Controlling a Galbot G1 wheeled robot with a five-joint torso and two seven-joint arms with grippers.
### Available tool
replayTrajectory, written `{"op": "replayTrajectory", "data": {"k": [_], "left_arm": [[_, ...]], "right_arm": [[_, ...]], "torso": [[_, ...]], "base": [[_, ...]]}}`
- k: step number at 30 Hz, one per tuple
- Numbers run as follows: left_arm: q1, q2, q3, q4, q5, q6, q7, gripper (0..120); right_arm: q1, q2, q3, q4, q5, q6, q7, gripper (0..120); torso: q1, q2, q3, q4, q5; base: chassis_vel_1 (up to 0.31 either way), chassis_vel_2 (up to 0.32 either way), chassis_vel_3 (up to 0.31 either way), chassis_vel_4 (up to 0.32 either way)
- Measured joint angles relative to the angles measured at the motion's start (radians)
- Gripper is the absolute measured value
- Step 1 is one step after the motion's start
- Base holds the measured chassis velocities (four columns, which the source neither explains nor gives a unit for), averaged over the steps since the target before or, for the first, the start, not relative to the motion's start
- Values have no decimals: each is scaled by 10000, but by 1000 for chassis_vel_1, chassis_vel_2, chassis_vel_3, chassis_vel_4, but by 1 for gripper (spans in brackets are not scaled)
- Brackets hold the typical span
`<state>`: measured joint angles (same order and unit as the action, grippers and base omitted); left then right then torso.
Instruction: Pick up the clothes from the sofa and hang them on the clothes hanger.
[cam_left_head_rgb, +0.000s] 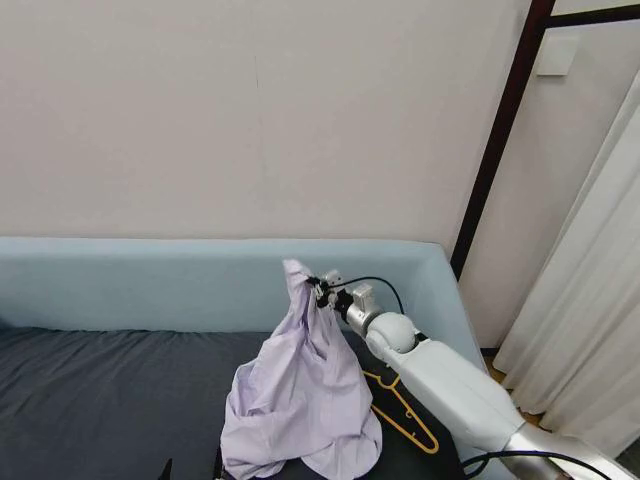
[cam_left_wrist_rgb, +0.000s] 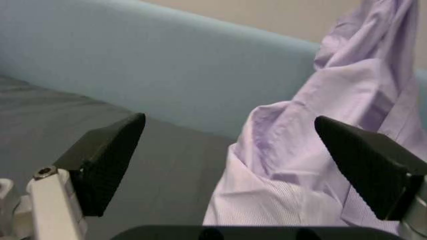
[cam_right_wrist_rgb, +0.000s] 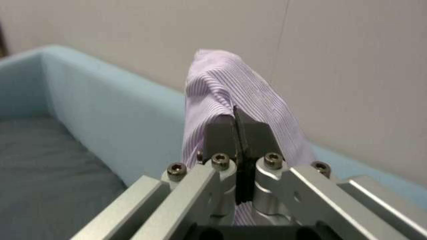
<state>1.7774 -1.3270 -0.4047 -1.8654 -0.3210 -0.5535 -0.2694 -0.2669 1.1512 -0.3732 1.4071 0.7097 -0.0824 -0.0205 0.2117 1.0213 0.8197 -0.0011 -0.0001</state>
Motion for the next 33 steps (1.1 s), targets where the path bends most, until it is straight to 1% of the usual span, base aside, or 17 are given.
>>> {"op": "replayTrajectory", "data": {"k": [4, 5, 8, 9, 10, 15, 17, 18, 19, 20, 21, 25, 26, 27, 29, 30, 33], "left_arm": [[-252, 583, -50, -423, -623, 318, -105, 100], [-252, 583, -50, -423, -623, 318, -105, 100], [-511, 1189, -88, -429, -1177, 445, 39, 100], [-675, 1554, -118, -399, -1641, 462, 347, 100], [-675, 1554, -118, -399, -1641, 462, 347, 100], [-1832, 3452, -227, -18, -4484, 459, 2513, 100], [-1866, 3493, -225, -3, -4545, 465, 2543, 100], [-2474, 4119, -184, 285, -5525, 651, 3036, 100], [-2858, 4449, -67, 529, -6176, 800, 3458, 100], [-3399, 4863, 100, 947, -7002, 964, 4008, 100], [-3399, 4863, 100, 947, -7002, 964, 4008, 100], [-4978, 5670, 650, 2153, -9154, 1334, 7042, 100], [-4978, 5670, 650, 2153, -9154, 1334, 7042, 100], [-5416, 5809, 848, 2400, -9531, 1617, 7505, 100], [-6742, 6073, 1660, 3121, -10264, 2283, 8129, 100], [-6742, 6073, 1660, 3121, -10264, 2283, 8129, 100], [-8479, 6302, 3029, 4142, -10959, 3440, 9433, 100]], "right_arm": [[389, -540, 52, 1503, 942, -317, 223, 0], [389, -540, 52, 1503, 942, -317, 223, 0], [442, -872, 28, 2056, 1317, -374, 214, 0], [413, -1012, 22, 2208, 1455, -376, 163, 0], [413, -1012, 22, 2208, 1455, -376, 163, 0], [-8, -1557, 294, 2450, 1915, 10, -718, 0], [-18, -1567, 303, 2452, 1929, 21, -741, 0], [-181, -1744, 484, 2521, 2122, 185, -1162, 0], [-258, -1854, 581, 2573, 2236, 265, -1370, 0], [-332, -1978, 681, 2660, 2362, 336, -1571, 0], [-332, -1978, 681, 2660, 2362, 336, -1571, 0], [-612, -2355, 1035, 2849, 2620, 444, -1998, 0], [-612, -2355, 1035, 2849, 2620, 444, -1998, 0], [-708, -2452, 1145, 2918, 2680, 461, -2112, 0], [-966, -2704, 1420, 3168, 2828, 475, -2368, 0], [-966, -2704, 1420, 3168, 2828, 475, -2368, 0], [-1384, -3122, 1864, 3530, 2989, 648, -2839, 0]], "torso": [[0, 0, 0, 2, -1], [0, 0, 0, 2, -1], [0, 0, 0, 1, -1], [0, 0, 0, 2, -3], [0, 0, 0, 2, -3], [0, 0, 0, -3, 0], [0, -1, 0, -3, 0], [1, 0, 0, -9, 2], [0, 0, 1, 5, -5], [1, -1, 1, -2, -3], [1, -1, 1, -2, -3], [2, -1, 1, 0, -3], [2, -1, 1, 0, -3], [2, -1, 1, 7, -2], [1, -2, 1, 2, -1], [1, -2, 1, 2, -1], [3, -1, 1, -7, 1]], "base": [[0, 0, 0, 0], [0, 0, 0, 0], [0, 0, 0, 0], [0, 0, 0, 0], [0, 0, 0, 0], [0, 0, 0, 0], [0, 0, 0, 0], [0, 0, 0, 0], [0, 0, 0, 0], [0, 0, 0, 0], [0, 0, 0, 0], [0, 0, 0, 0], [0, 0, 0, 0], [0, 0, 0, 0], [0, 0, 0, 0], [0, 0, 0, 0], [0, 0, 0, 0]]}}
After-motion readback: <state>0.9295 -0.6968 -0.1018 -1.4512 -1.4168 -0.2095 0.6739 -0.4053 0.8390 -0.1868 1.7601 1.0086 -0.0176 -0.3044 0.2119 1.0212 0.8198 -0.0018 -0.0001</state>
